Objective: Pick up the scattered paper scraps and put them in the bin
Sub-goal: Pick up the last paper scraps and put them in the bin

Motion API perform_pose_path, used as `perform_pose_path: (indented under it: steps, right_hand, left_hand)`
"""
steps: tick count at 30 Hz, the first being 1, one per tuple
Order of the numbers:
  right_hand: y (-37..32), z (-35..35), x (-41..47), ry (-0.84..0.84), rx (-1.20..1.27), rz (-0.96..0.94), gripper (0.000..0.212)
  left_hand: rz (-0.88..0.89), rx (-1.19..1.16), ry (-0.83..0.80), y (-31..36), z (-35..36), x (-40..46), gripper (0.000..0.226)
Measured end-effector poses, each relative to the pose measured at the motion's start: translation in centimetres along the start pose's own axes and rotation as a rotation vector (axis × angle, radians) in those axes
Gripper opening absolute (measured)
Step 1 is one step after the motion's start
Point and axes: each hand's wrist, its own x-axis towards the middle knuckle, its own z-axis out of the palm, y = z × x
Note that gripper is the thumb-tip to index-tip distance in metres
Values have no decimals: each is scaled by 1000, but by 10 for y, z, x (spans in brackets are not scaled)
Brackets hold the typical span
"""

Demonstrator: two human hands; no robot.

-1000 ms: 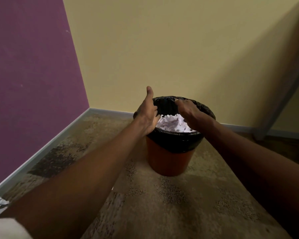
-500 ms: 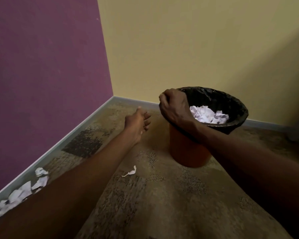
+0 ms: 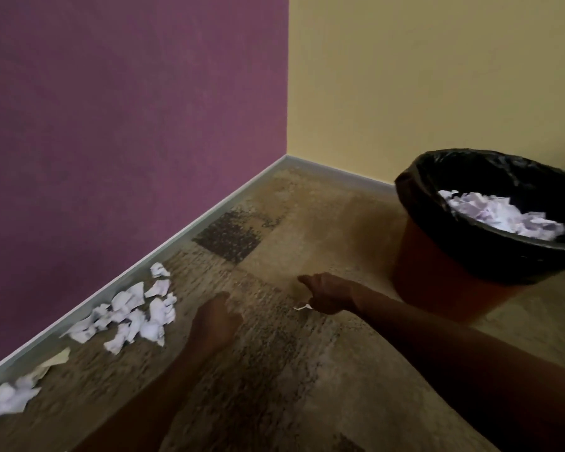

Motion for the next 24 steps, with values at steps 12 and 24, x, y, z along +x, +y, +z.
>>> perform_pose_path:
  steps: [12, 24]
  right_hand:
    - [-30, 61, 10, 208, 172, -56, 33]
    - [-130, 74, 44, 19, 112, -464, 17]
  left_hand:
    - [142, 318, -148, -58, 23, -52, 76]
    - [25, -132, 480, -153, -15, -127, 25]
